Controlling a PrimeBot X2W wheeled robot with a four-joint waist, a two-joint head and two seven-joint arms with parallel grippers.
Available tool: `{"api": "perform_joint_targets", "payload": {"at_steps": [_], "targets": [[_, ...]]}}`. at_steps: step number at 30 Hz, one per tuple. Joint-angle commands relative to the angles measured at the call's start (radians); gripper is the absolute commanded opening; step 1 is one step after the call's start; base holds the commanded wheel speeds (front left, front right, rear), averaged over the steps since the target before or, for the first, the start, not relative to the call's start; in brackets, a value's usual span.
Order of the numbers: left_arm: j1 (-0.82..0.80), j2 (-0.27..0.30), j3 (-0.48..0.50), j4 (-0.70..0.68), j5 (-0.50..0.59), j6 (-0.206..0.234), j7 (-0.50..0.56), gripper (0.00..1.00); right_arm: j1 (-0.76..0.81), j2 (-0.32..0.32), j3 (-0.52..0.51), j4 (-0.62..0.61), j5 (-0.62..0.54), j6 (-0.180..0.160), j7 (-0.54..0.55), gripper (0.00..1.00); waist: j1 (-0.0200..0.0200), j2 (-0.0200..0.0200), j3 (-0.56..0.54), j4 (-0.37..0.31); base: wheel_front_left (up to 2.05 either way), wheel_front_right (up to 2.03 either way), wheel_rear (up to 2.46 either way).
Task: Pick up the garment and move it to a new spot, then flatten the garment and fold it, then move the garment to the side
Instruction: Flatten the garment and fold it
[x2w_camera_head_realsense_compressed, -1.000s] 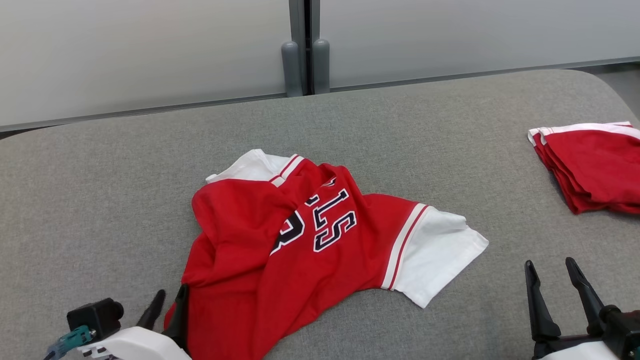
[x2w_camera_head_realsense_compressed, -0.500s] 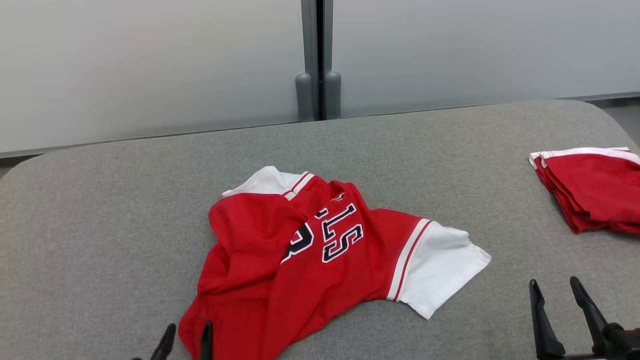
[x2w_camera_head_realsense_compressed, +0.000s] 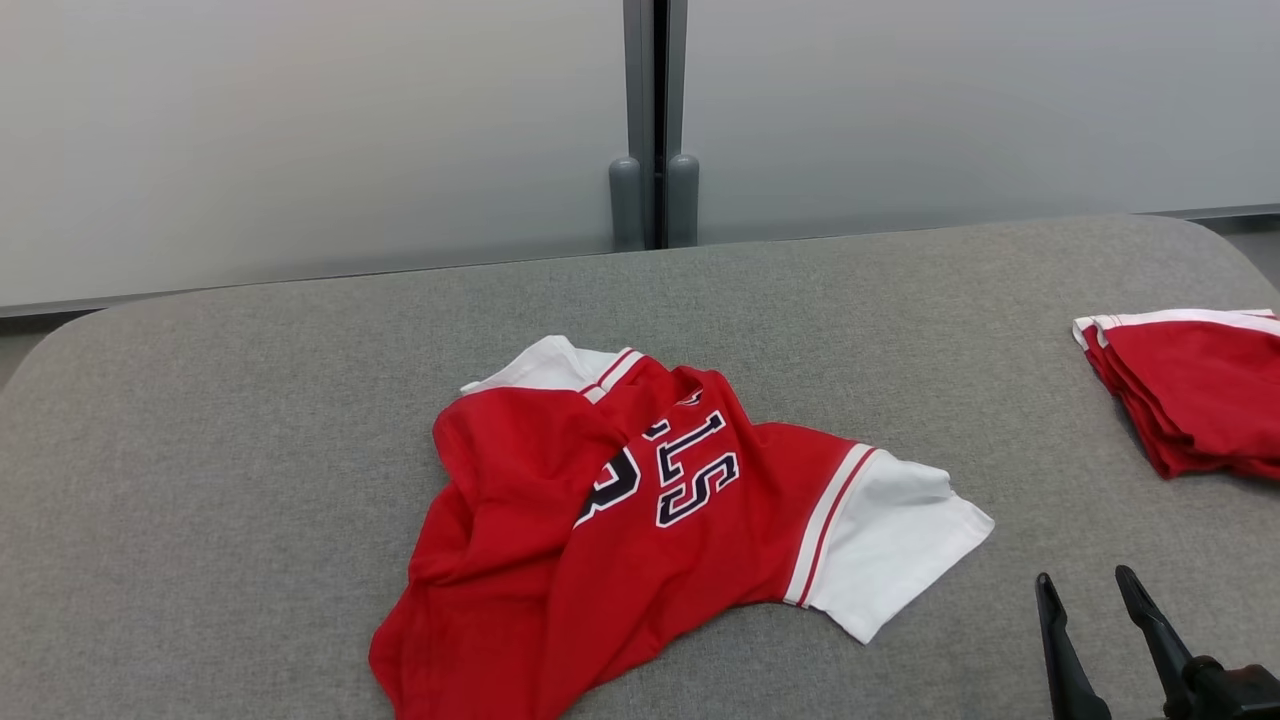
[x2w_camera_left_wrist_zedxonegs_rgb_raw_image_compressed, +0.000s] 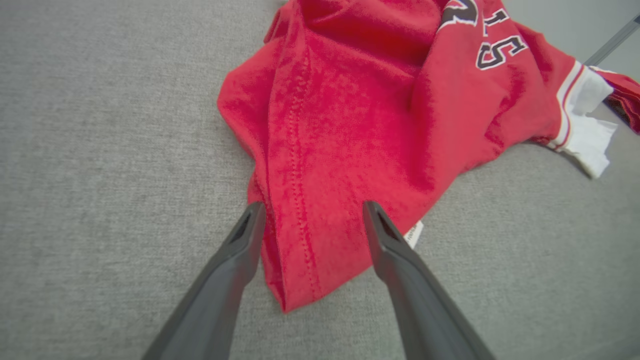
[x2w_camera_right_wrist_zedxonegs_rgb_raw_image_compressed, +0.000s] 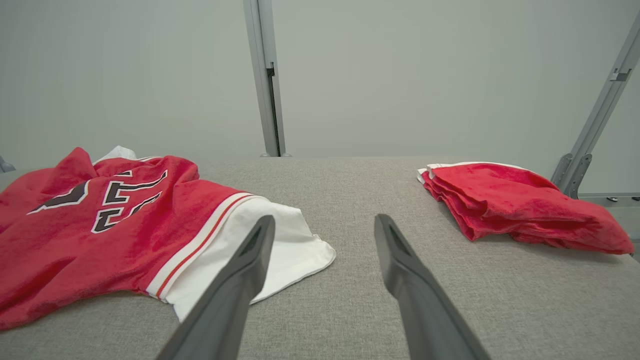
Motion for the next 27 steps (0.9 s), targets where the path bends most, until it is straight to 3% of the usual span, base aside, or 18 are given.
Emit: {"api": "perform_joint_targets", "payload": {"at_steps": [1,6,11,12,13,14,15,17,27], "targets": [[-0.014,0.0,0.001,0.005,-0.005,-0.006,-0.003,1.0,0.005,-0.005,-0.007,-0.003,-0.008,0.0,0.0,1.0,0.0,-0.0001,0.008,0.001,0.0,0.0,0.0],[-0.008,-0.008,-0.009,0.005,-0.014,-0.007,0.008,1.0,0.005,-0.005,-0.013,-0.005,-0.004,0.0,0.0,1.0,0.0,-0.0001,0.02,0.006,0.0,0.0,0.0],[0.001,-0.01,-0.01,-0.009,-0.014,0.001,0.013,0.78,-0.007,-0.005,-0.014,-0.002,0.003,0.0,0.0,1.0,0.0,-0.0001,0.027,0.013,0.0,0.0,0.0],[0.001,-0.01,-0.01,-0.009,-0.014,0.001,0.013,0.78,-0.007,-0.005,-0.014,-0.002,0.003,0.0,0.0,1.0,0.0,-0.0001,0.027,0.013,0.0,0.0,0.0],[0.001,-0.01,-0.016,-0.014,-0.014,-0.006,0.014,0.69,-0.008,-0.005,-0.014,-0.003,0.004,0.0,0.0,1.0,0.0,-0.0001,0.029,0.015,0.0,0.0,0.0],[-0.001,-0.008,-0.023,-0.019,-0.011,-0.015,0.016,0.47,-0.01,-0.005,-0.013,-0.003,0.004,0.0,0.0,1.0,0.0,-0.0001,0.032,0.017,0.0,0.0,0.0],[-0.004,-0.008,-0.023,-0.023,-0.012,-0.021,0.015,0.4,-0.012,-0.005,-0.013,-0.004,0.004,0.0,0.0,1.0,0.0,-0.0001,0.034,0.02,0.0,0.0,0.0],[-0.009,-0.008,-0.027,-0.023,-0.017,-0.03,0.018,0.0,-0.014,-0.005,-0.012,-0.003,0.003,0.0,0.0,1.0,0.0,-0.0001,0.037,0.023,0.0,0.0,0.0],[-0.054,-0.026,0.101,-0.017,-0.068,-0.036,-0.003,0.0,-0.018,-0.005,-0.02,-0.01,-0.01,0.0,0.0,1.0,0.0,-0.0001,0.051,0.039,0.0,0.0,0.0]]}}
